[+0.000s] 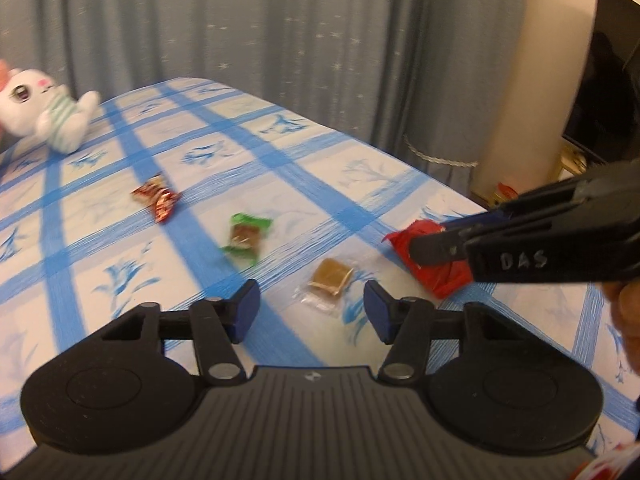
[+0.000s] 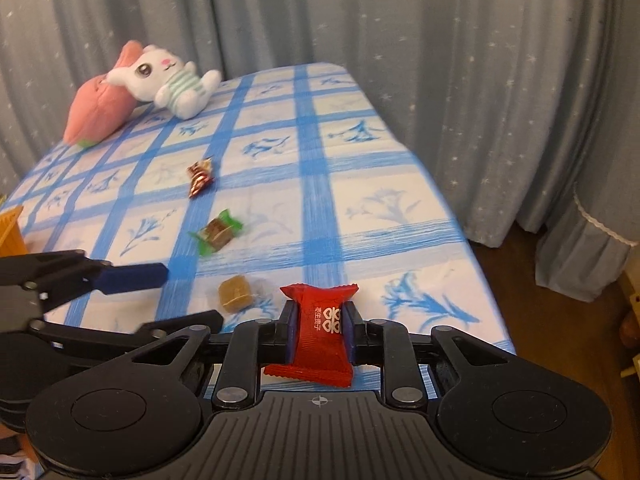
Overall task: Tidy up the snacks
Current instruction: 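Grasp the red candy packet with the right tool while the left tool grasps the brown candy, then carry both held candies over the orange tray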
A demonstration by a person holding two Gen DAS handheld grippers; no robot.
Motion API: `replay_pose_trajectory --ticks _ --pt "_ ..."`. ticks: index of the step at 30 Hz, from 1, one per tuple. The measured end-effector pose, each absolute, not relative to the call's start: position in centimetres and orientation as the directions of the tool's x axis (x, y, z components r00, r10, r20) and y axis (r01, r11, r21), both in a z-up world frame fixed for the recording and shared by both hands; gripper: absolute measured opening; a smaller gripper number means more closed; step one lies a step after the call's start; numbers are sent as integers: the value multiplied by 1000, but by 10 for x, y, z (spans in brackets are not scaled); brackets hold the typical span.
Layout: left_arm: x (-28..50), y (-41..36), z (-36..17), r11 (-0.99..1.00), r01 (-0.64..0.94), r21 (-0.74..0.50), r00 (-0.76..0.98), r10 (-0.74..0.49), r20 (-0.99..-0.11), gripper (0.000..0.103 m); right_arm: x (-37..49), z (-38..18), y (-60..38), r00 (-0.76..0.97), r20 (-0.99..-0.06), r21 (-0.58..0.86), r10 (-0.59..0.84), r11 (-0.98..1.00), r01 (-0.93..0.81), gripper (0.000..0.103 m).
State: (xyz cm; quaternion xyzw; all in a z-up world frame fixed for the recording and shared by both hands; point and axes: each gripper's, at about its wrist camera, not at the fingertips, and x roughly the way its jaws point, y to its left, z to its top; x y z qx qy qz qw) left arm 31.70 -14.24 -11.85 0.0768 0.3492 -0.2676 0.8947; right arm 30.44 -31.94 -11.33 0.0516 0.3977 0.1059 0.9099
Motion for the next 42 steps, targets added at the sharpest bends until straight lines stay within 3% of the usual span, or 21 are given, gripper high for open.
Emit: replay_pose_trajectory --ticks 7,10,17,21,26,29,42 --pt "331 -160 -127 811 584 -21 595 -445 -669 33 307 -113 -334 659 -718 206 223 973 -105 23" --pt "330 -162 -125 805 593 -18 587 -448 -675 19 308 -114 -333 659 -718 201 226 973 -115 23" --pt "306 -132 -122 889 454 -57 624 -364 -691 18 307 -117 -328 661 -714 179 229 973 -143 25" --pt "287 -112 -121 921 381 -79 648 -326 -688 18 307 -120 -326 655 -725 155 212 977 -144 40" --pt "272 -99 -120 938 331 -99 663 -306 -683 18 310 -124 -321 645 -733 164 215 977 -139 39" --pt "265 -94 -117 947 305 -101 674 -290 -680 18 309 -123 -313 649 -733 140 203 979 -149 27" --pt "198 -49 -78 978 140 -157 720 -209 -662 18 255 -93 -275 685 -671 191 282 959 -208 26"
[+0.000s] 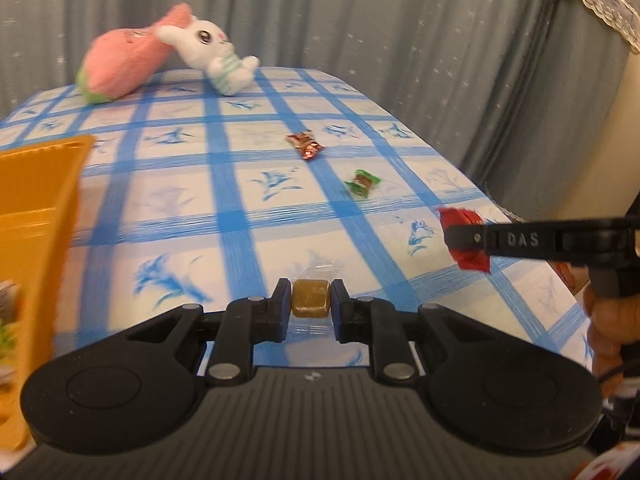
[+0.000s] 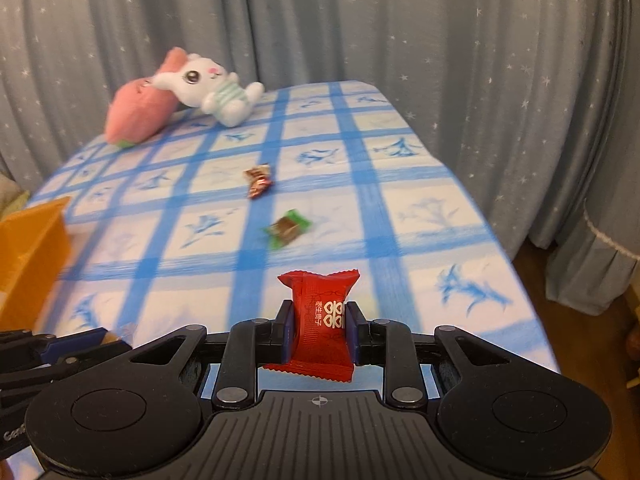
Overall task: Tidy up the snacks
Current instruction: 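Carry both held candies over the orange tray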
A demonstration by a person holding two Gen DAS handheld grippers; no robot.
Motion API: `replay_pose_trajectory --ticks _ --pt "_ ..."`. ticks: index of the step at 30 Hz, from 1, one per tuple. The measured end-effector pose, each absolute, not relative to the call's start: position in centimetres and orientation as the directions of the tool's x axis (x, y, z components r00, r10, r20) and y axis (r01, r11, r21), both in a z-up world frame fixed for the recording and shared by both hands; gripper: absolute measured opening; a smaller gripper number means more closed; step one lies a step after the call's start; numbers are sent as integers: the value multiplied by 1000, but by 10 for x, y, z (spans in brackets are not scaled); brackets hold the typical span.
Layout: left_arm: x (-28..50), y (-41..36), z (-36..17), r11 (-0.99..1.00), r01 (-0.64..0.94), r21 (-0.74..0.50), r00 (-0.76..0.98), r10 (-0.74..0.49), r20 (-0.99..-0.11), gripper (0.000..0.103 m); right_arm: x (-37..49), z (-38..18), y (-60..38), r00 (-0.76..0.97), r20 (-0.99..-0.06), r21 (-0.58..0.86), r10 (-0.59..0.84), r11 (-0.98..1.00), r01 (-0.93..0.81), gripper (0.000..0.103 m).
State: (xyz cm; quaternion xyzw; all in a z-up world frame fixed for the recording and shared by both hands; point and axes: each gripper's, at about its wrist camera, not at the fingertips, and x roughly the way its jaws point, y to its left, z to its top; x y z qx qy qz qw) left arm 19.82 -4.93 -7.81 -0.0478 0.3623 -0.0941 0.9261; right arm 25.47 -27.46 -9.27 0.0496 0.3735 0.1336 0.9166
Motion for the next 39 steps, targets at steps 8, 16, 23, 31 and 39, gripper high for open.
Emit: replay_pose_trajectory --ticks 8,16,23,31,39 --pt "148 -26 -39 986 89 -144 757 -161 -633 18 195 -71 -247 678 -652 263 340 940 -218 26" --pt "107 5 -3 990 23 -140 789 -104 -606 18 151 -42 -218 685 -624 266 375 927 -266 26" --pt "82 32 17 991 -42 -130 797 -45 -603 18 130 -20 -189 679 -603 249 418 908 -337 26" --pt "65 69 36 986 -128 -106 800 39 -599 18 120 1 -147 665 -575 225 476 874 -432 26" --pt "59 99 51 976 -193 -101 803 98 -587 18 120 17 -114 647 -557 201 521 841 -503 26"
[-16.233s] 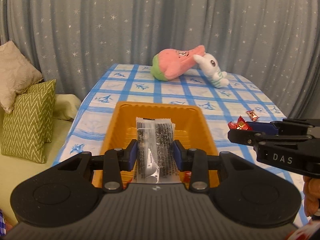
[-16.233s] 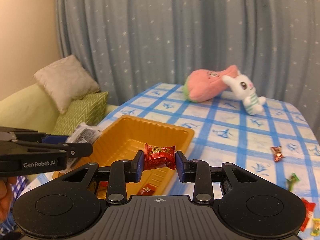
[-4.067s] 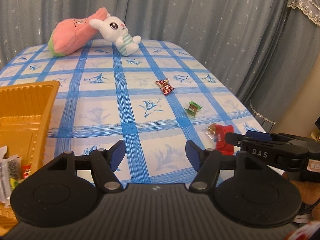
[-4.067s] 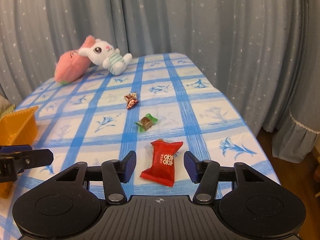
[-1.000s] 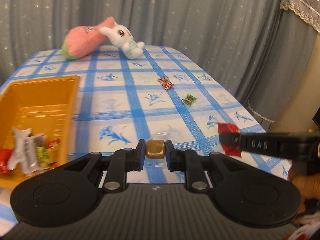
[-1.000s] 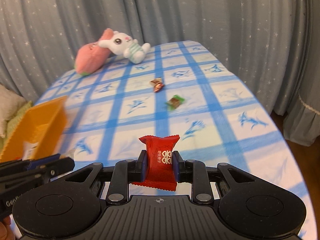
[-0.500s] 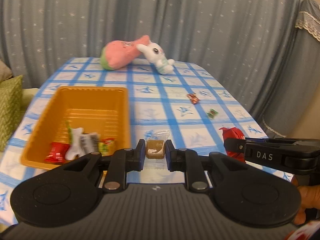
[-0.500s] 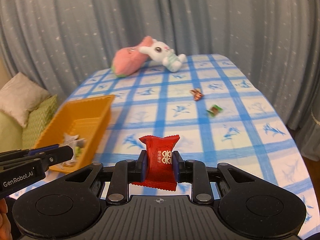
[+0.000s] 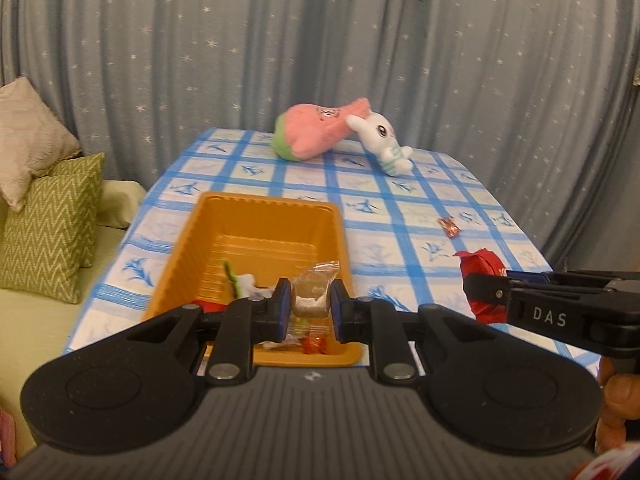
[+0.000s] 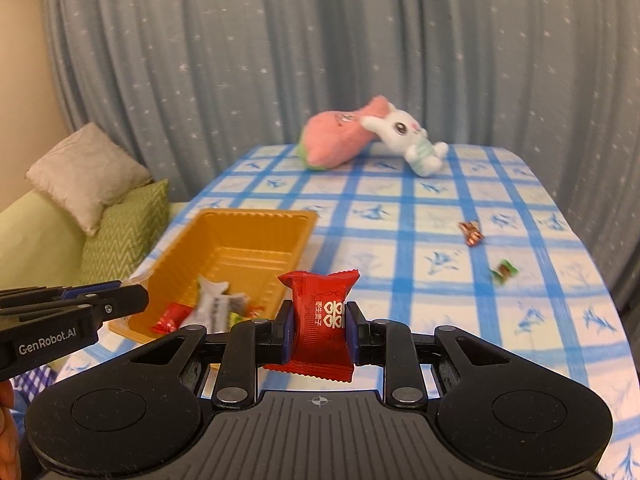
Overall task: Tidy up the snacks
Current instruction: 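Carry both held candies over the orange tray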
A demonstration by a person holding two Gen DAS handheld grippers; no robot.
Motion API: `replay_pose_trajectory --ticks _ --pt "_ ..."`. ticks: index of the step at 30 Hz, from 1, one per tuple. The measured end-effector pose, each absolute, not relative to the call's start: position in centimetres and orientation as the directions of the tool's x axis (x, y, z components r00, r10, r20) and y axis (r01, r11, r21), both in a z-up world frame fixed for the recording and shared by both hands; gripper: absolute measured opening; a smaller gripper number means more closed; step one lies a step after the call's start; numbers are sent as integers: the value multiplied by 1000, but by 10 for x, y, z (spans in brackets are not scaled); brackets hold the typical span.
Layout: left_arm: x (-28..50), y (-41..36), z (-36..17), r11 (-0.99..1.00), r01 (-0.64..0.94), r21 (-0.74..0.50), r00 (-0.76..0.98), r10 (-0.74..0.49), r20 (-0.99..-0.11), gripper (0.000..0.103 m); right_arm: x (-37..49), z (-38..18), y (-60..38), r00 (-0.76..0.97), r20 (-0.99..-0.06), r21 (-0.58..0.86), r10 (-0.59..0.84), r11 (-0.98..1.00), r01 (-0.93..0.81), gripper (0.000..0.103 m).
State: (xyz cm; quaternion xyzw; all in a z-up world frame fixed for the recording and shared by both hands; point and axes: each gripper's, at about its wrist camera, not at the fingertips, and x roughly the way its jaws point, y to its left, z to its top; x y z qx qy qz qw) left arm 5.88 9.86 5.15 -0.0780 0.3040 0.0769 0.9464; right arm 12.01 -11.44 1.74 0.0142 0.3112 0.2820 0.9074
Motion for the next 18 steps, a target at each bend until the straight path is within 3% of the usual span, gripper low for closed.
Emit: replay_pose_trajectory --ticks 18 --pt "86 145 55 962 -252 -102 789 143 -598 18 156 26 -55 606 -546 193 579 790 -581 26"
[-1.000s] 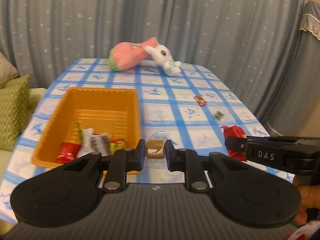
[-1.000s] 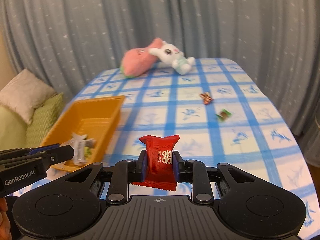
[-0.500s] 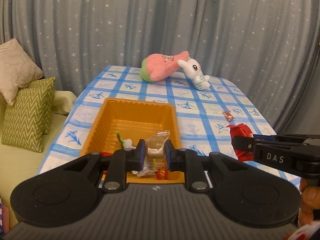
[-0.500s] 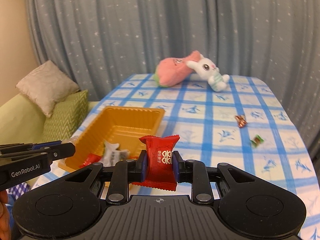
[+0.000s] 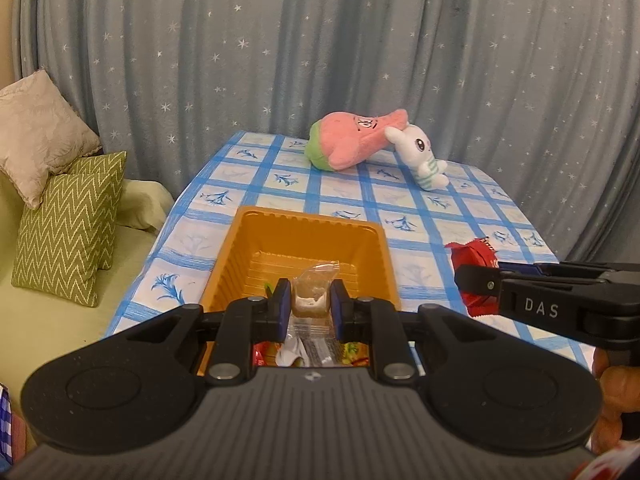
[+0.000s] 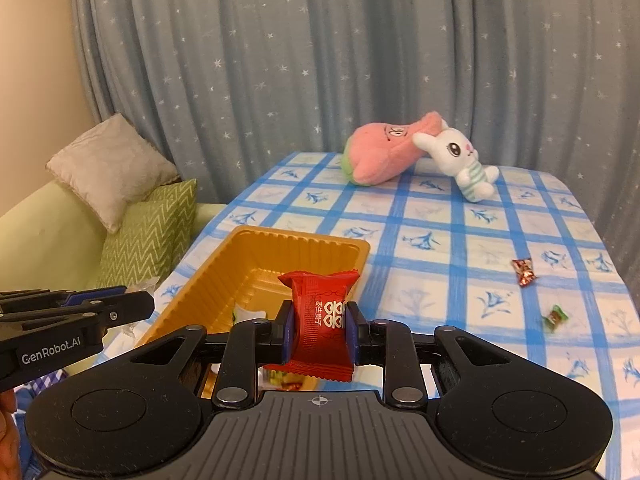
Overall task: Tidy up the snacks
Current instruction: 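Carry both held candies over the orange tray, then open both tools to drop the candies into the orange tray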
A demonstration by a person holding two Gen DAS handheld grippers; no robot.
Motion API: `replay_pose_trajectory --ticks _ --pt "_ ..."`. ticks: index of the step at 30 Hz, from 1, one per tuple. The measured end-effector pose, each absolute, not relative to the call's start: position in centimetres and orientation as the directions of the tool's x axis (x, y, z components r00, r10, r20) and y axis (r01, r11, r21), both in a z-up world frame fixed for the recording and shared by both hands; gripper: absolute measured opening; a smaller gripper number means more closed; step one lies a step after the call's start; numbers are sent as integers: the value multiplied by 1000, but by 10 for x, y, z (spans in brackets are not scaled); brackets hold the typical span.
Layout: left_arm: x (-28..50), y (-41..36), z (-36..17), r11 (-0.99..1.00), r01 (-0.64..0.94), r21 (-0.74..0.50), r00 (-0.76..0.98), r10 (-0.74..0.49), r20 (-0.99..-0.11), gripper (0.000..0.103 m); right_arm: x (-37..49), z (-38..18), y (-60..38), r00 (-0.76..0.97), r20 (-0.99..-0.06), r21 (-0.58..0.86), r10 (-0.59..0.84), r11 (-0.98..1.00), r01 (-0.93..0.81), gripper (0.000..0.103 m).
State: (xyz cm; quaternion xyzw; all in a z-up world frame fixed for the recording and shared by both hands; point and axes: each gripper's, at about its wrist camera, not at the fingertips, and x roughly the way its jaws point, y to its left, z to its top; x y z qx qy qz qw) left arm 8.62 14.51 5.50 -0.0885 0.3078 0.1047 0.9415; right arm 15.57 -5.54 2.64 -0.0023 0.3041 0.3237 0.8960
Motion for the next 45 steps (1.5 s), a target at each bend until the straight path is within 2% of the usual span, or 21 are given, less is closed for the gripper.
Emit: replay_pose_trajectory --ticks 26,29,45 --pt "155 194 12 947 -292 -133 734 133 -666 19 219 -10 11 528 -614 188 587 758 -625 26" --pt "155 200 12 943 -301 -144 737 134 -662 29 221 -12 11 526 -617 193 586 760 -621 26" --pt "113 220 6 915 -374 -149 713 181 -678 36 216 -9 18 498 -617 224 610 742 -631 26"
